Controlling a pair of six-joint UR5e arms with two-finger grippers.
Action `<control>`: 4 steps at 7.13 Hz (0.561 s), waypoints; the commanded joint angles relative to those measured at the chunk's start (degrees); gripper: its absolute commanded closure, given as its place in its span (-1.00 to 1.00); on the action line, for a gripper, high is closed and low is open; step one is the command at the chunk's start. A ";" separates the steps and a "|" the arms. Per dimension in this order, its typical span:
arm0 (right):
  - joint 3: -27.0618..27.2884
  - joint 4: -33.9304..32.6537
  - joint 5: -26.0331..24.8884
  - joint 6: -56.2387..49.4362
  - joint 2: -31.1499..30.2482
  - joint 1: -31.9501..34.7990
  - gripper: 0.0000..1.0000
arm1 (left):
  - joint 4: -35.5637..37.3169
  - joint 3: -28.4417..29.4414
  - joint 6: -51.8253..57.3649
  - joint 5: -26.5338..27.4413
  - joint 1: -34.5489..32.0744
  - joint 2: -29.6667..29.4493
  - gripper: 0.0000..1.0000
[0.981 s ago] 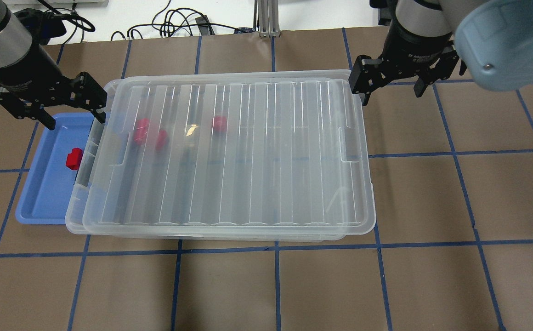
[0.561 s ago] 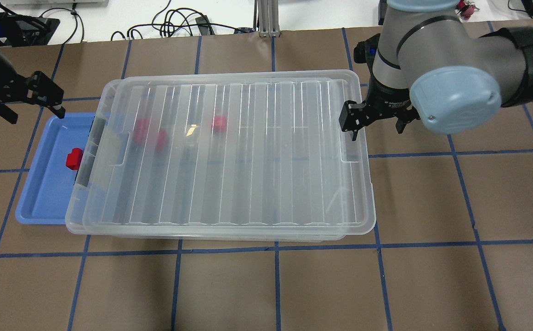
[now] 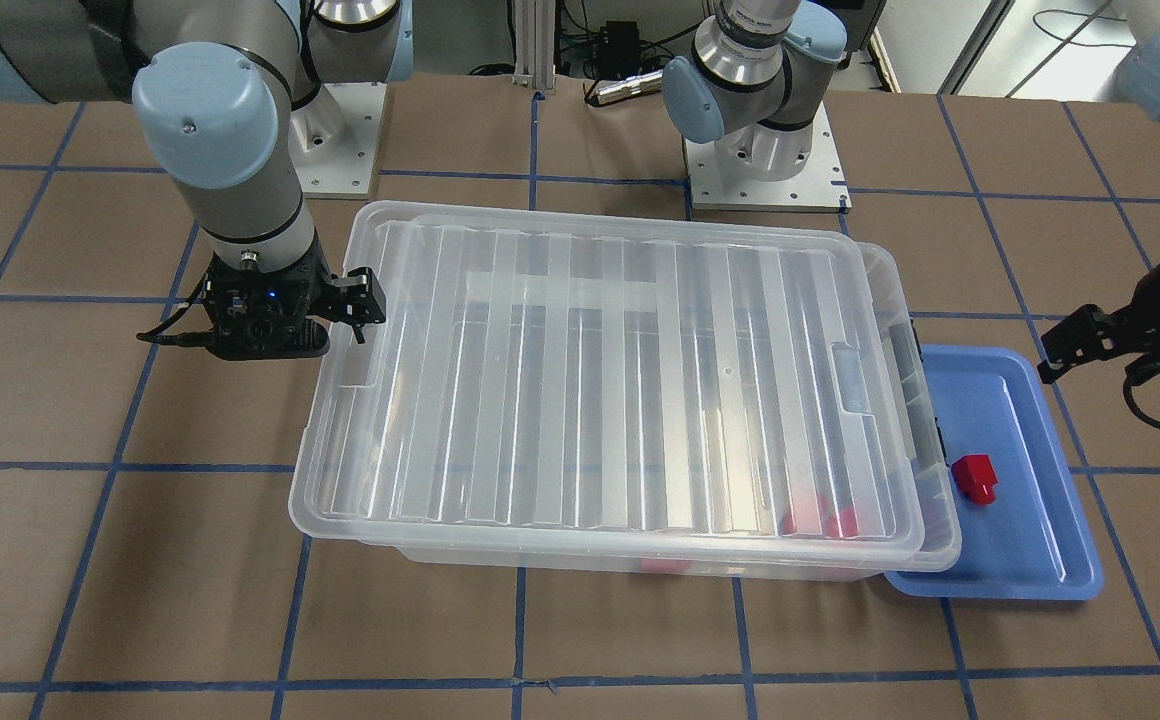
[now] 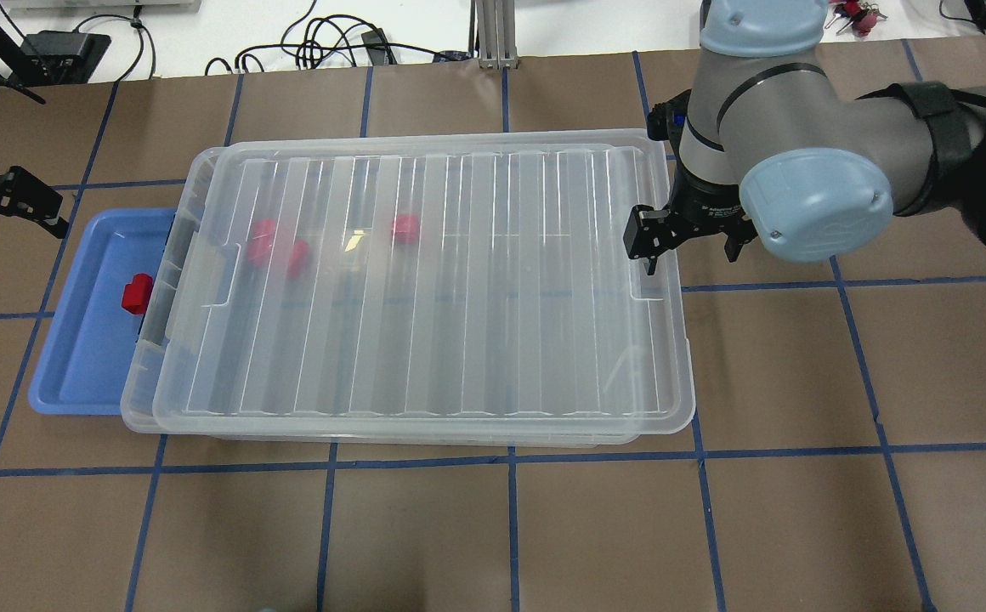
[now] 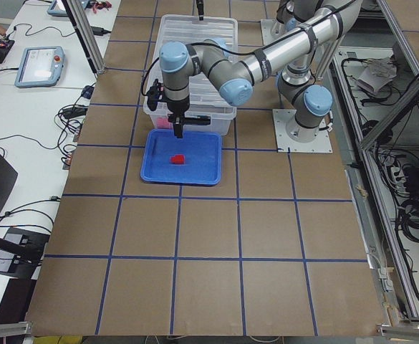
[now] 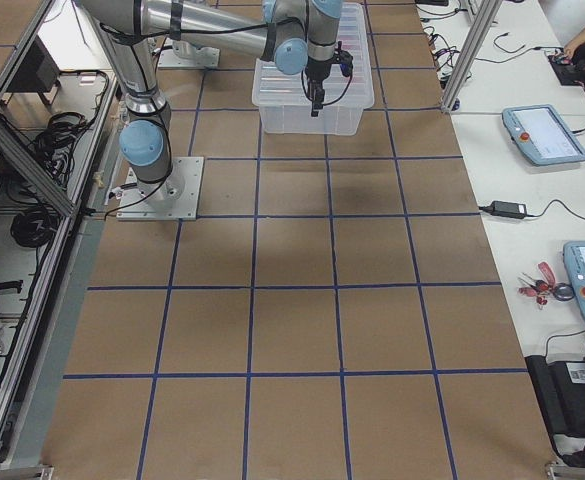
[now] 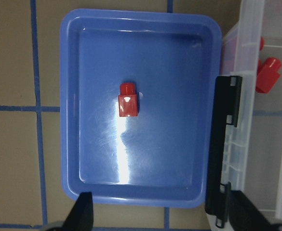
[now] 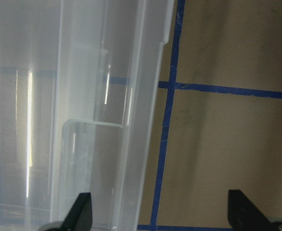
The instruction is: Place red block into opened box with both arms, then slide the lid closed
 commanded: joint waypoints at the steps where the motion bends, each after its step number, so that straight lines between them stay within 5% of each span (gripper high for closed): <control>1: 0.05 0.03 -1.66 -0.33 0.79 -0.31 -1.00 | 8.16 -2.08 0.37 -0.48 0.21 -6.71 -1.00; 4: 0.05 0.82 -2.64 -0.68 0.88 -4.60 -1.00 | 10.65 -3.50 0.37 -3.44 0.21 -12.52 -1.00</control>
